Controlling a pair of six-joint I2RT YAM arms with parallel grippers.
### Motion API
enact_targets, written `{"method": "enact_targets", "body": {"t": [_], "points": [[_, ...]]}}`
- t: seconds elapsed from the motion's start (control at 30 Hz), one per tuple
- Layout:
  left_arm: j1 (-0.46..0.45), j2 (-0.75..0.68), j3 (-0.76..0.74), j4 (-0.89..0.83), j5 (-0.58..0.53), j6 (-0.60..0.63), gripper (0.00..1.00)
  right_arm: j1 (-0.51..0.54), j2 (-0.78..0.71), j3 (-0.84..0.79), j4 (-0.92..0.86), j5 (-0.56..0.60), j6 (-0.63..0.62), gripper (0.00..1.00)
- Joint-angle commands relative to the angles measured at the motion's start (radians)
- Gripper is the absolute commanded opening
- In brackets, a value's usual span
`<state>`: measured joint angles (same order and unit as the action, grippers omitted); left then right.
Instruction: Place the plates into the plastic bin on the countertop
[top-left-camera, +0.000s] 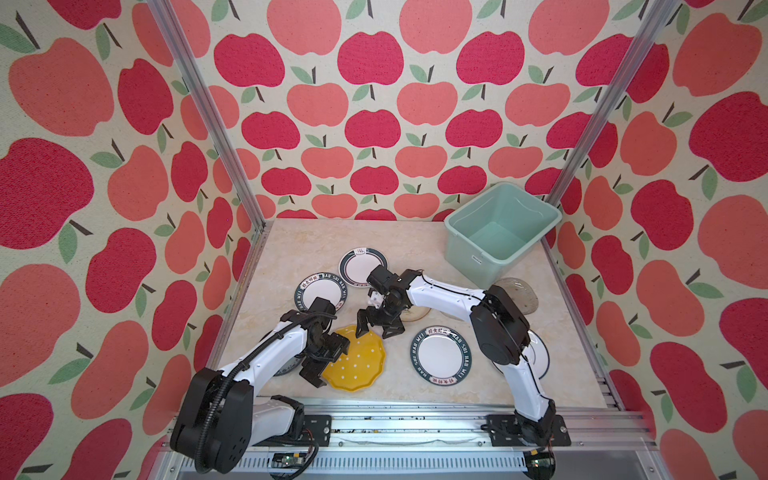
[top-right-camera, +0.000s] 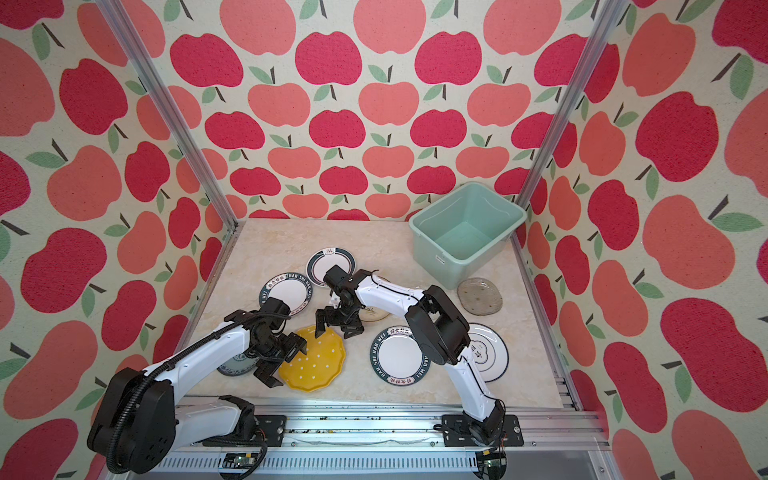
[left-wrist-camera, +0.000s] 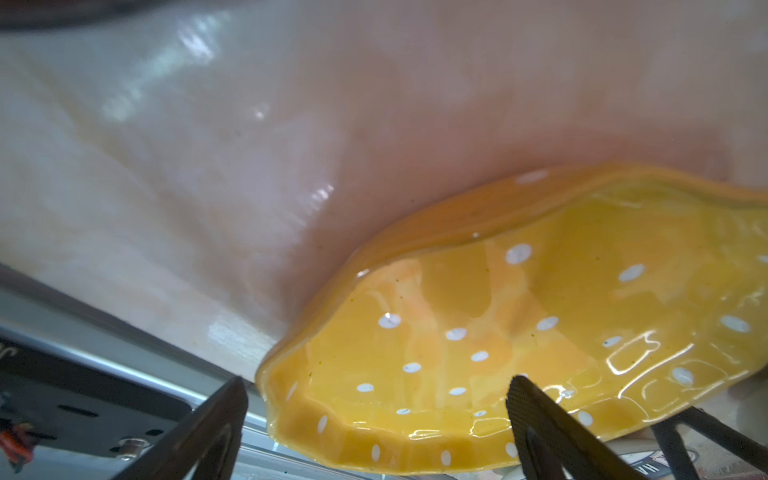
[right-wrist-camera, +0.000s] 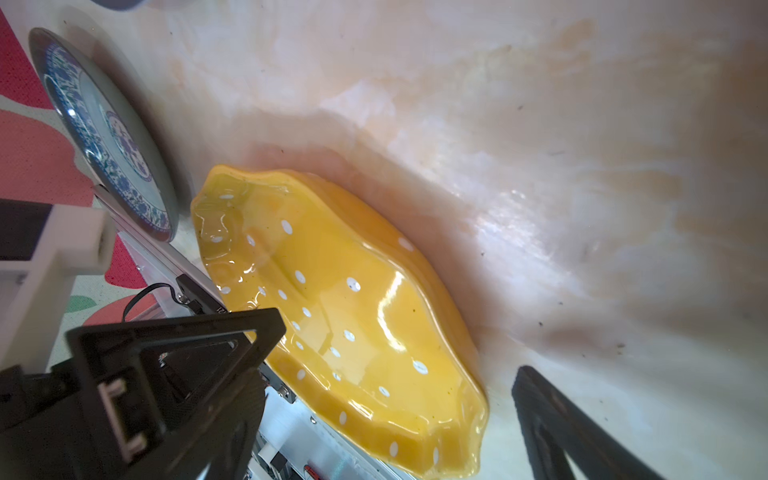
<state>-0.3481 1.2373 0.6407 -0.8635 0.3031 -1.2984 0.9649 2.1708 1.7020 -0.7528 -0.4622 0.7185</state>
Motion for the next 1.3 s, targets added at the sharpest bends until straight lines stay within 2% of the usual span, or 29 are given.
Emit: {"method": "enact_targets", "body": {"t": [0.0,0.5,0.8,0.97,1.27], "points": [[-0.011,-0.006,-0.028,0.005,-0.023,-0.039,0.99,-0.002,0.003,-0.015,0.030,-0.027,0.036,0.96],[-0.011,-0.075,-0.112,0.197,-0.013,-0.024,0.93,-0.006,0.016,-0.069,0.154,-0.170,0.076,0.92],[-0.002,-0.259,-0.222,0.330,-0.003,-0.048,0.90,-0.012,-0.031,-0.147,0.281,-0.294,0.118,0.84],[0.012,-0.340,-0.263,0.350,0.016,-0.059,0.89,-0.014,-0.065,-0.188,0.369,-0.348,0.141,0.79],[0.030,-0.328,-0.259,0.408,0.073,-0.011,0.89,-0.015,-0.125,-0.246,0.470,-0.410,0.170,0.75]]}}
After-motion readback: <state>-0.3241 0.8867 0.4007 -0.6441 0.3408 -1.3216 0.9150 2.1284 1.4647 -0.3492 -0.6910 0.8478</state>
